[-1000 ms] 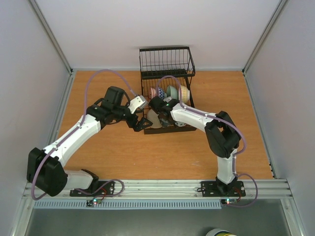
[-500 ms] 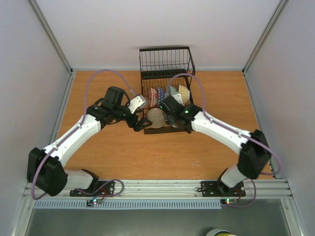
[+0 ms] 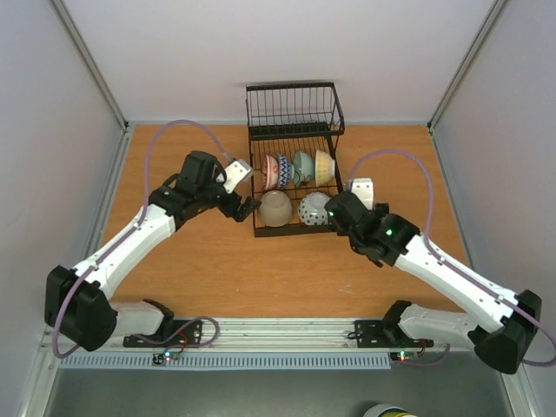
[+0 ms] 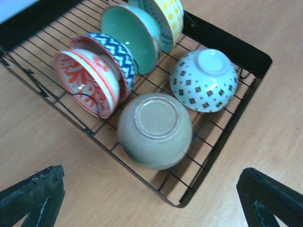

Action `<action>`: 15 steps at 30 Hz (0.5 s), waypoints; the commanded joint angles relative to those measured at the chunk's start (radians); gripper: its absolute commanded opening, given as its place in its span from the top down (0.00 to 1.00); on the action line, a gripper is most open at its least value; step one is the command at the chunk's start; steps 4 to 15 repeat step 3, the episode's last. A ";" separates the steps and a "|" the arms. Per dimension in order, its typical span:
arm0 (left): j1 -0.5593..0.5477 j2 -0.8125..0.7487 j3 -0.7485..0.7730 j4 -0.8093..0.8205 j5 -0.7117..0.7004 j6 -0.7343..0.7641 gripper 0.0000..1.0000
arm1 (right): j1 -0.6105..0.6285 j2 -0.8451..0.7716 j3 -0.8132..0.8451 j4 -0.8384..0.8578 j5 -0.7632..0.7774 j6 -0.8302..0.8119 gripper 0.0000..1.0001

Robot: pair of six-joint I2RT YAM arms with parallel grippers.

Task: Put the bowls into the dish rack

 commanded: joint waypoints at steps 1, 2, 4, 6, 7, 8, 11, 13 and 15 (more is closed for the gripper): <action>0.014 -0.046 -0.021 0.097 -0.113 -0.028 0.01 | 0.003 -0.095 -0.053 -0.108 0.085 0.094 0.01; 0.017 -0.048 -0.023 0.102 -0.120 -0.028 0.01 | 0.003 -0.109 -0.060 -0.123 0.091 0.102 0.01; 0.020 -0.048 -0.024 0.104 -0.126 -0.028 0.01 | 0.003 -0.121 -0.062 -0.134 0.094 0.105 0.01; 0.020 -0.048 -0.024 0.104 -0.126 -0.028 0.01 | 0.003 -0.121 -0.062 -0.134 0.094 0.105 0.01; 0.020 -0.048 -0.024 0.104 -0.126 -0.028 0.01 | 0.003 -0.121 -0.062 -0.134 0.094 0.105 0.01; 0.020 -0.048 -0.024 0.104 -0.126 -0.028 0.01 | 0.003 -0.121 -0.062 -0.134 0.094 0.105 0.01; 0.020 -0.048 -0.024 0.104 -0.126 -0.028 0.01 | 0.003 -0.121 -0.062 -0.134 0.094 0.105 0.01; 0.020 -0.048 -0.024 0.104 -0.126 -0.028 0.01 | 0.003 -0.121 -0.062 -0.134 0.094 0.105 0.01; 0.020 -0.048 -0.024 0.104 -0.126 -0.028 0.01 | 0.003 -0.121 -0.062 -0.134 0.094 0.105 0.01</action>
